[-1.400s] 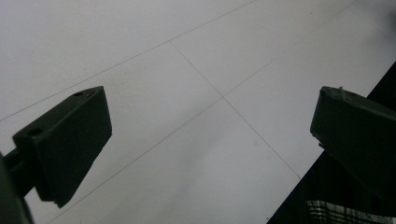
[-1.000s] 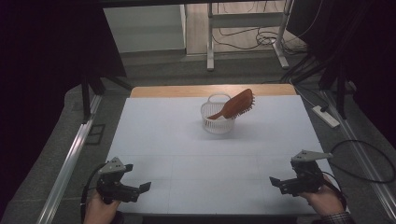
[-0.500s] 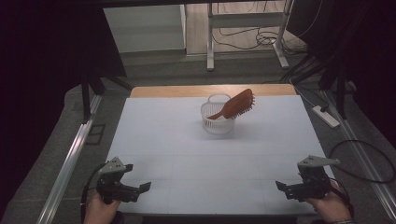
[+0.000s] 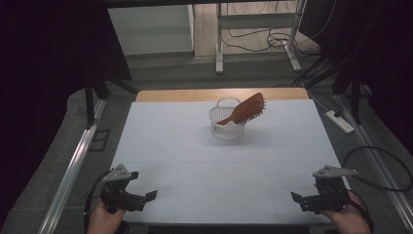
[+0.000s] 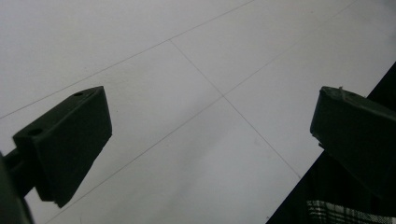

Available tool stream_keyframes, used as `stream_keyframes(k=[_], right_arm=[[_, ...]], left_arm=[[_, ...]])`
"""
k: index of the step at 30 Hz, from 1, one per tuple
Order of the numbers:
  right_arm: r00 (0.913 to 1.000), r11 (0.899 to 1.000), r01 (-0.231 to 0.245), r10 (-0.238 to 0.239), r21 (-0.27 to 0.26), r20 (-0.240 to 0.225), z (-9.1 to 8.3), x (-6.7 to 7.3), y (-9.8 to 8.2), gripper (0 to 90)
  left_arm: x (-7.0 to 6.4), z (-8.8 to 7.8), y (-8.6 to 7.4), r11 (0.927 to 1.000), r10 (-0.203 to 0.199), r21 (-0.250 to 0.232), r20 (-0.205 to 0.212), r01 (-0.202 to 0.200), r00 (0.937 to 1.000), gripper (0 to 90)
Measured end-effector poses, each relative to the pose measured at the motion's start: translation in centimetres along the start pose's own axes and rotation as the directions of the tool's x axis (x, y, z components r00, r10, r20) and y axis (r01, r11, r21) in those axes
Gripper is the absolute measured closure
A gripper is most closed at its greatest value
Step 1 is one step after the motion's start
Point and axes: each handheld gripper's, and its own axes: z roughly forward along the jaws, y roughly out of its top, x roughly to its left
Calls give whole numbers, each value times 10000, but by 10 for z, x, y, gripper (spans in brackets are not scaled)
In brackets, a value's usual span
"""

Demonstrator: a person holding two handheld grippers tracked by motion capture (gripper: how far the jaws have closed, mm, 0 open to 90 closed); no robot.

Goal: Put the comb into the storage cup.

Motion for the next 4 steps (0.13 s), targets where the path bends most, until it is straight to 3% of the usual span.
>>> stream_keyframes(k=[4], right_arm=[[10000, 10000, 0, 0, 21, 52, 0, 0, 0, 0]], left_arm=[[0, 0, 1, 10000, -19, 0, -4, 19, 10000, 0]])
